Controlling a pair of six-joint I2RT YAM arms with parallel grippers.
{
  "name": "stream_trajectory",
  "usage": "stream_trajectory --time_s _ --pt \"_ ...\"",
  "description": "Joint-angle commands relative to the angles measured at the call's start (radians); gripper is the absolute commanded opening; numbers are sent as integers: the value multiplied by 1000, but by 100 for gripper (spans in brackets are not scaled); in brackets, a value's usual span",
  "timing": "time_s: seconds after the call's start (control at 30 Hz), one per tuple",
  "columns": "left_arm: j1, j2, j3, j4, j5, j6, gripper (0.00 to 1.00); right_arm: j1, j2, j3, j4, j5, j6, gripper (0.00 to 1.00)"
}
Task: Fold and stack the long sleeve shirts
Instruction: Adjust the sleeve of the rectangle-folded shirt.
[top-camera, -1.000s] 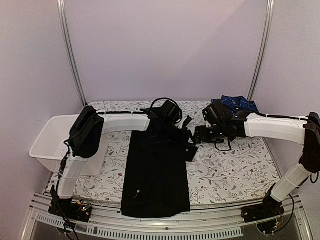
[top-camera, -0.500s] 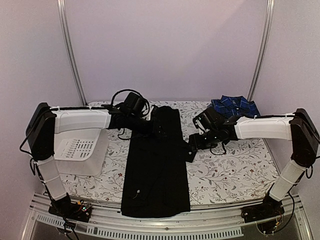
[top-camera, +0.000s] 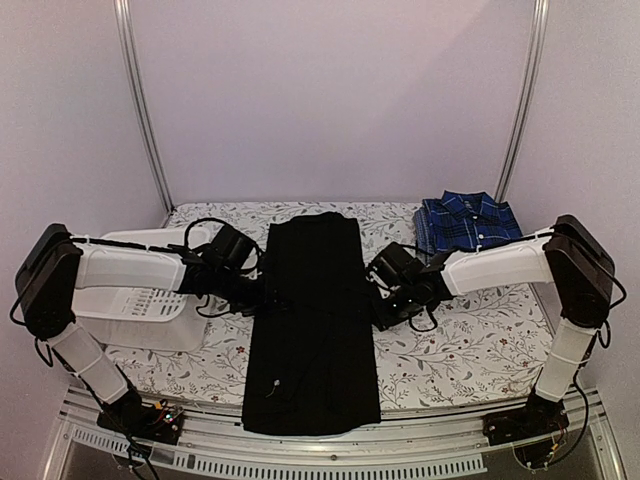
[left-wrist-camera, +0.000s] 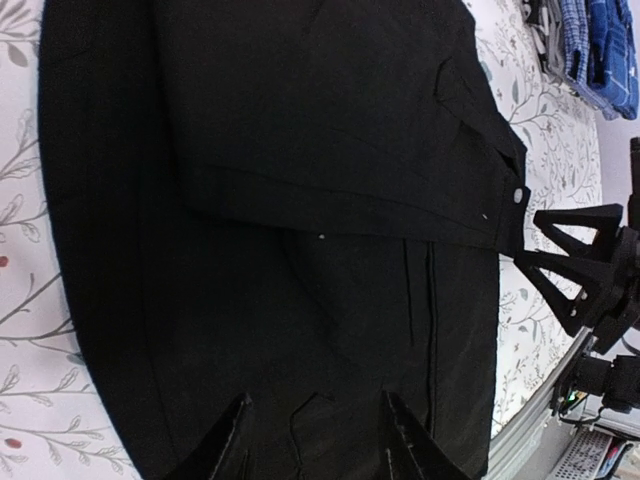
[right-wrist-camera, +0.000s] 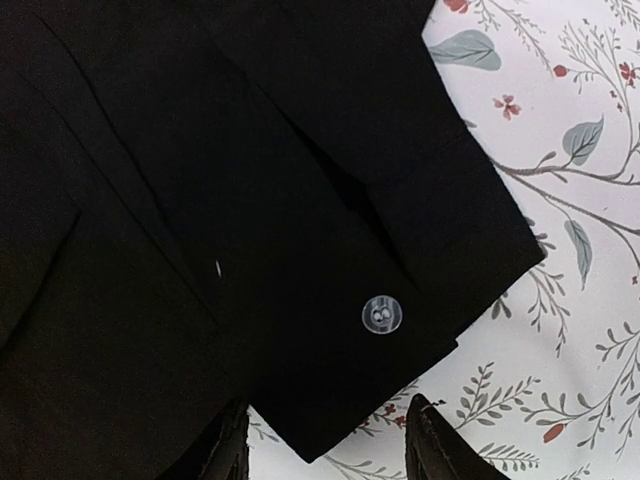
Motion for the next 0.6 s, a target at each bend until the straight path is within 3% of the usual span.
stream_trajectory --time_s 0.0,0.33,0.57 --pt "20 -18 -3 50 -16 -13 41 19 41 27 -10 72 -49 52" --pt "32 1 7 46 -18 -7 40 21 111 49 5 97 -91 45" --pt "40 8 17 46 -18 -11 40 24 129 51 5 67 -101 18"
